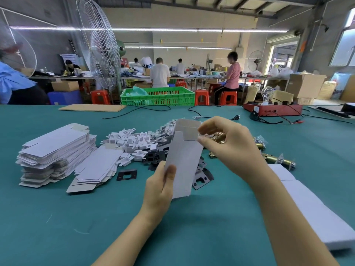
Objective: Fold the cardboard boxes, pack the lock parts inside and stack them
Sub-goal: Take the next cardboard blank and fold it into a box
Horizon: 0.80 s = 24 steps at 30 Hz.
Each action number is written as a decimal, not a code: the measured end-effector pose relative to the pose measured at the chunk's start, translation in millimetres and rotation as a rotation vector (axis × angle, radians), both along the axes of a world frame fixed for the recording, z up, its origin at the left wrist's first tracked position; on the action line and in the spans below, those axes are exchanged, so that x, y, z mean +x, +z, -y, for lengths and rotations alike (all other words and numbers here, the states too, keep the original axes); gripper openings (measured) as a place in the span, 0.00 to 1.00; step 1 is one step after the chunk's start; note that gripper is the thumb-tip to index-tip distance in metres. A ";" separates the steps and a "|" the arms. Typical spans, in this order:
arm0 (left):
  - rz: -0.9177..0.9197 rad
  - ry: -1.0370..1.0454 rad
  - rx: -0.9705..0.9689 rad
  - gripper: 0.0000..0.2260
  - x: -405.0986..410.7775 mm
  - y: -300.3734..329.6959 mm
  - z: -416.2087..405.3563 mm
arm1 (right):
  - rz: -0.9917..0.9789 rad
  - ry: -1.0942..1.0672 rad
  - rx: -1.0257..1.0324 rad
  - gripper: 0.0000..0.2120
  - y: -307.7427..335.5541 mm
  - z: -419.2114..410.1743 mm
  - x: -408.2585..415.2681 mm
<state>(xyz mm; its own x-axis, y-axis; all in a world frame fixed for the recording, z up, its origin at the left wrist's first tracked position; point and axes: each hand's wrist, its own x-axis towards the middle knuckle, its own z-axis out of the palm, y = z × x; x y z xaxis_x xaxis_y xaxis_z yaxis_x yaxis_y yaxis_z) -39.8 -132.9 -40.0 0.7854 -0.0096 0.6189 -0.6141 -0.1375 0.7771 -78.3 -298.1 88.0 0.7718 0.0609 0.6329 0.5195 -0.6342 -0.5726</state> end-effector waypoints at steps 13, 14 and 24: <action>0.217 0.063 0.160 0.09 -0.2 -3.3 4.5 | -0.095 0.077 -0.376 0.13 6.8 -3.7 -5.2; 0.241 0.083 0.161 0.09 0.1 -3.0 4.4 | -0.107 0.090 -0.376 0.12 7.3 -3.4 -4.4; 0.280 0.270 0.192 0.25 -0.1 -2.1 4.0 | -0.166 0.118 -0.441 0.15 5.4 -4.1 -2.5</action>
